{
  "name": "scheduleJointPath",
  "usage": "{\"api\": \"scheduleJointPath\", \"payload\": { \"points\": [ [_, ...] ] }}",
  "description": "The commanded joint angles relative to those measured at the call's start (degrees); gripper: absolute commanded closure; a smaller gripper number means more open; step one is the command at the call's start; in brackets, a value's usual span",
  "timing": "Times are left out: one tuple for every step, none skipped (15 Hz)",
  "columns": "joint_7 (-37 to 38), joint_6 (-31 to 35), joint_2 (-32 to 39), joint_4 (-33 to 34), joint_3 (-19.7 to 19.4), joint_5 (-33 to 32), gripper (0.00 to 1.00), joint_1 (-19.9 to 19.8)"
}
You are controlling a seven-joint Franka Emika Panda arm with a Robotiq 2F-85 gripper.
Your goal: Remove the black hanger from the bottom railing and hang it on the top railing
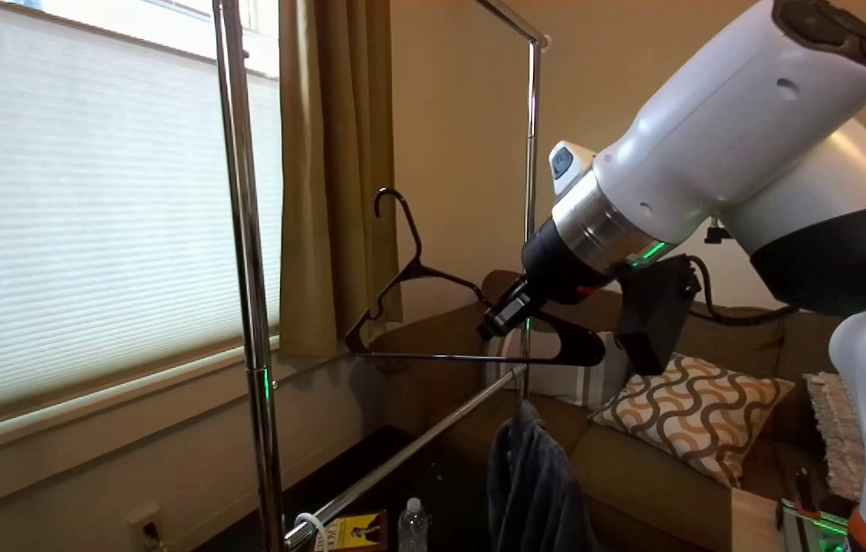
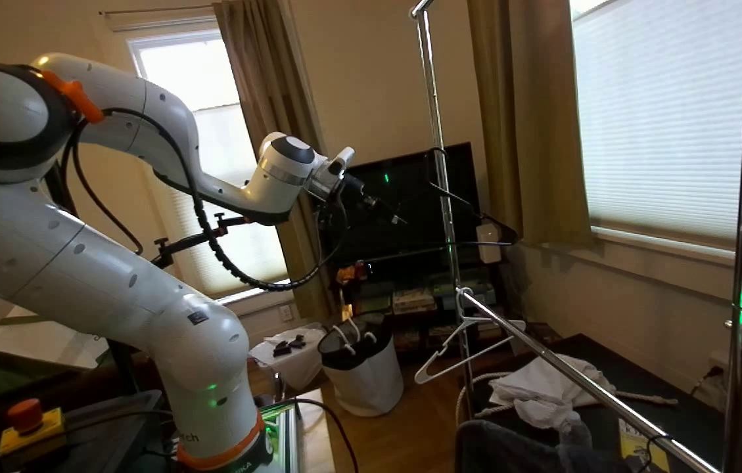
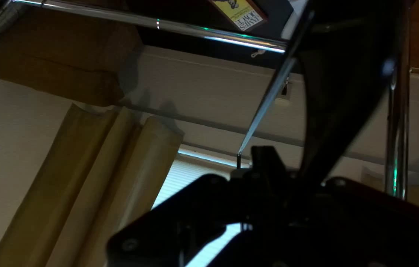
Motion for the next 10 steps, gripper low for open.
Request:
{"api": "scheduleJointPath", "payload": {
  "points": [
    [-2.5,2.0,-1.2,-0.6,3.5,2.8,0.99,-4.3],
    [-1.8,3.8,1.3,0.5,4.4,2.5,0.99,-4.8],
    [-2.7,6.7,0.4,1.5,5.0,1.1,0.99,-5.5],
    [-4.2,9.4,-1.0,1.6,5.1,0.6,0.99,-6.1],
    [-5.6,11.9,-2.4,1.6,5.0,0.7,0.99,-6.9],
    [-6.5,13.9,-4.1,1.5,4.7,1.3,0.99,-7.8],
    [-7.6,15.5,-5.4,1.6,4.5,1.8,0.99,-8.8],
    [-9.3,17.1,-6.9,1.4,3.7,2.5,0.99,-9.5],
    [-11.2,18.6,-8.3,1.2,2.5,3.5,0.99,-10.1],
    [-14.3,20.0,-9.4,1.2,0.7,5.5,0.99,-10.2]
  ]
}}
